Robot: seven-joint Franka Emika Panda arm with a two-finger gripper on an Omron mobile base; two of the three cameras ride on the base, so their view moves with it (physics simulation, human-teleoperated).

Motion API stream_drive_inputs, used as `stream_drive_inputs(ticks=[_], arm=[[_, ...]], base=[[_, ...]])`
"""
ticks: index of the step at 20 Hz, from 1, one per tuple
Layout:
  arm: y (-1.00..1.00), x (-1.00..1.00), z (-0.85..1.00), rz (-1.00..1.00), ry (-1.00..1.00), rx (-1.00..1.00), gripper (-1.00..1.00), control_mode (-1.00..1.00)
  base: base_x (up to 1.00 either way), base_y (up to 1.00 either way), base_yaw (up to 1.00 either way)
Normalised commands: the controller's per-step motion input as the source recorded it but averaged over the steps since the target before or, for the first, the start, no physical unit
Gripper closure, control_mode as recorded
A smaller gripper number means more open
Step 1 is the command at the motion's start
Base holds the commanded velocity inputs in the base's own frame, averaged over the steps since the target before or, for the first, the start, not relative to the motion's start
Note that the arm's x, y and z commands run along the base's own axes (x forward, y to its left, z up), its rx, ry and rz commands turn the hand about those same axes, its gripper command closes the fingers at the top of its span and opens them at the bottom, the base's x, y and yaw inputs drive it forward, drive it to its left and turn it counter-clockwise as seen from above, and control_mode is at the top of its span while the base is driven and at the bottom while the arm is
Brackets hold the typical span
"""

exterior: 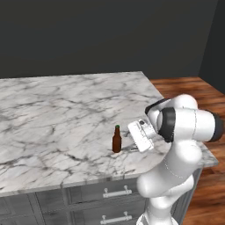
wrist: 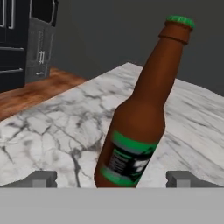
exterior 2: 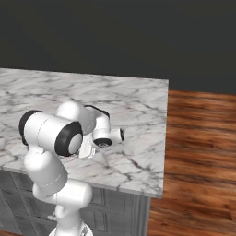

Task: Get the candle and the beer from the cabinet and move them to the dining counter.

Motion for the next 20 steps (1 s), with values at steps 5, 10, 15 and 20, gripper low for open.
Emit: stream_drive_inputs(ticks=[5, 10, 15, 20], arm=[[-0.10, -0.37, 0.37, -0.05, 0.00, -0.16, -1.00, -1.00], [-0.04, -0.37, 0.43, -0.18, 0.00, -0.22, -1.00, -1.00], [-0.05, -0.45, 0.34, -0.24, 0.00, -0.15, -1.00, -1.00], [0.00, -0.54, 0.32, -0.27, 0.00, -0.11, -1.00, -1.00]], base=[[0.00, 0.00, 0.00], [0.00, 0.00, 0.00], [0.00, 0.00, 0.00], [0.00, 0.00, 0.00]])
